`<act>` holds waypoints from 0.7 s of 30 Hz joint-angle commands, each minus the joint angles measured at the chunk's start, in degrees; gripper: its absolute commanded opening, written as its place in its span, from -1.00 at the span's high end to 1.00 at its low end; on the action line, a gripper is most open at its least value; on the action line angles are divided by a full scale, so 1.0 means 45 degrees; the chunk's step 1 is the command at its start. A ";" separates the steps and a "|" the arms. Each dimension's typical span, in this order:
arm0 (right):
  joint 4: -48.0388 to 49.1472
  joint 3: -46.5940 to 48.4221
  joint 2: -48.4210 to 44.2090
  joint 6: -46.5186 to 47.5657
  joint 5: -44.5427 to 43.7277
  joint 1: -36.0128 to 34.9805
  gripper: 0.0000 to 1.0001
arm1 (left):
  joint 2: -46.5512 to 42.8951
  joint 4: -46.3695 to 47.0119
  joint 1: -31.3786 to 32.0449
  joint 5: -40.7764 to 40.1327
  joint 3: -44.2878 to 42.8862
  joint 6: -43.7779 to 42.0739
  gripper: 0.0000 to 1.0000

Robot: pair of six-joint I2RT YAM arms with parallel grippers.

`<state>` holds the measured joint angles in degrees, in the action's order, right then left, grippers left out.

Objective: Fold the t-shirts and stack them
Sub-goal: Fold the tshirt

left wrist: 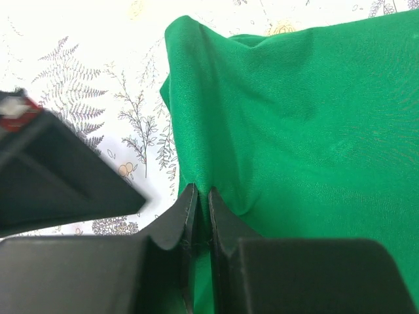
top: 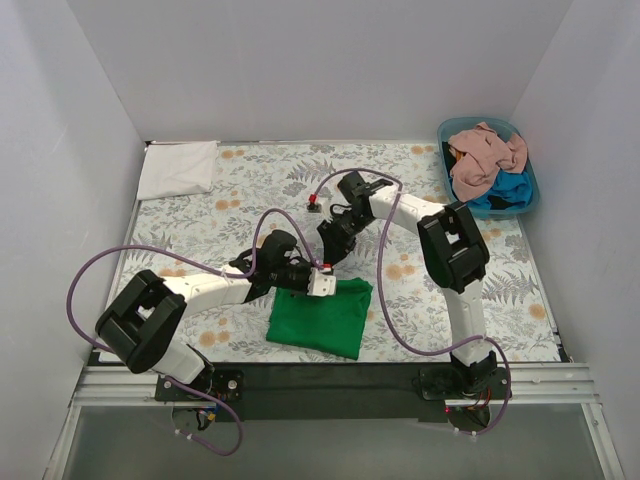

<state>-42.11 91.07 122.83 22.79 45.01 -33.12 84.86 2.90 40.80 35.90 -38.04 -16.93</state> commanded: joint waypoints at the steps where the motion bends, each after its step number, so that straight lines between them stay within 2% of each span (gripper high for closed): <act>1: -0.0369 0.1245 -0.0732 0.0211 -0.0178 0.0464 0.15 | -0.0284 0.0078 -0.0042 -0.0184 -0.0159 0.0245 1.00; 4: -0.0545 0.2455 -0.0751 -0.0023 -0.0296 0.1282 0.12 | 0.0164 0.0158 -0.0276 -0.0030 -0.0587 0.0907 1.00; 8: -0.0760 0.3180 -0.0927 -0.0259 -0.0140 0.2671 0.03 | 0.1081 -0.0855 -0.0920 0.0790 -0.2401 0.1241 0.97; 11: -0.0838 0.2773 -0.1434 -0.0317 0.0055 0.3687 -0.07 | 0.2350 -0.1892 -0.1681 0.1298 -0.3632 0.1767 0.75; 13: -0.0799 0.2324 -0.2019 -0.0337 0.0484 0.4175 -0.27 | 0.3110 -0.2029 -0.2209 0.1163 -0.4648 0.2314 0.50; 14: -0.0780 0.1741 -0.2234 -0.0337 0.0582 0.4255 -0.28 | 0.3231 -0.2282 -0.2384 0.1182 -0.5019 0.2877 0.42; 15: -0.0780 0.1446 -0.2719 -0.0318 0.0621 0.4275 -0.28 | 0.3271 -0.2613 -0.2792 0.1279 -0.5525 0.3212 0.35; 16: -0.0760 0.1095 -0.2975 -0.0337 0.0699 0.4314 -0.28 | 0.2981 -0.2694 -0.3009 0.1435 -0.5608 0.3602 0.12; 18: -0.0527 0.0040 -0.3696 -0.0414 0.1380 0.4295 -0.26 | 0.2396 -0.2559 -0.3574 0.1670 -0.5338 0.4909 -0.06; 20: 0.0230 -0.0992 -0.4050 -0.1096 0.2490 0.4197 -0.12 | 0.1500 -0.2228 -0.3947 0.1690 -0.5024 0.6215 -0.07; 21: 0.0681 -0.1405 -0.4168 -0.1466 0.2825 0.4158 -0.05 | 0.1243 -0.2206 -0.4374 0.2174 -0.4926 0.8021 -0.04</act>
<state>-42.89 89.47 107.26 19.99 49.30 -12.56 97.78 -6.94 24.05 41.04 -60.62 3.77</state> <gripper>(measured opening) 0.564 0.529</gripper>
